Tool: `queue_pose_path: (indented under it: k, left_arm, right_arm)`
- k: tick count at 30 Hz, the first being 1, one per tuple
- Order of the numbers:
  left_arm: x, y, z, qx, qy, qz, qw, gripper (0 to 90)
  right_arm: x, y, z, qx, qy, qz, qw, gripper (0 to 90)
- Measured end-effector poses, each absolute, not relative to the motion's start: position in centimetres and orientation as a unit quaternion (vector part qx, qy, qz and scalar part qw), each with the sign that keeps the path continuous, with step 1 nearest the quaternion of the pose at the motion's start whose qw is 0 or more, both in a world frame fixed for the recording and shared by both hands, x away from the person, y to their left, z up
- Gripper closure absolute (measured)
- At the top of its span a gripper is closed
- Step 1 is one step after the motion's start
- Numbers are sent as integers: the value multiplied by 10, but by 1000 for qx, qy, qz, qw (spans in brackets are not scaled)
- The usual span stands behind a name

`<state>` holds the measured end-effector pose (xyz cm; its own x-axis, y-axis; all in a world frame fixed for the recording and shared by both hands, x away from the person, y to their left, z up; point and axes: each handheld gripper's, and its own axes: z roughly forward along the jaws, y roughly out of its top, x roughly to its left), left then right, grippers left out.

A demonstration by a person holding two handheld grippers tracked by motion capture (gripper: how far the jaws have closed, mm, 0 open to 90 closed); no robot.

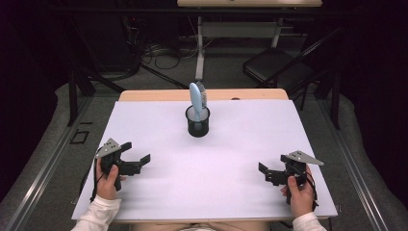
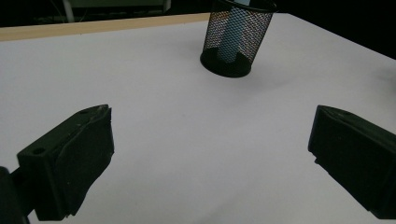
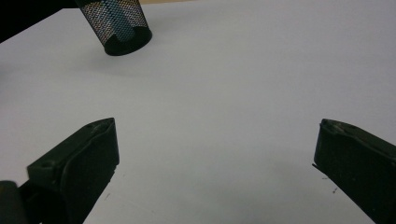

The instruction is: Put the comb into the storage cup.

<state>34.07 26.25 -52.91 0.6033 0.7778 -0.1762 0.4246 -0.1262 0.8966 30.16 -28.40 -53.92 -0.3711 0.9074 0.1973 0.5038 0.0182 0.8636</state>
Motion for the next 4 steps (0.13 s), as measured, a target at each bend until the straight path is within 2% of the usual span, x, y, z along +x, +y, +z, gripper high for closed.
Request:
queue_pose_path:
  k: [4]
  left_arm:
    - [342,263,-529,731,412,171,515,4]
  right_arm:
    - [302,-287,-539,523,675,473,215,0]
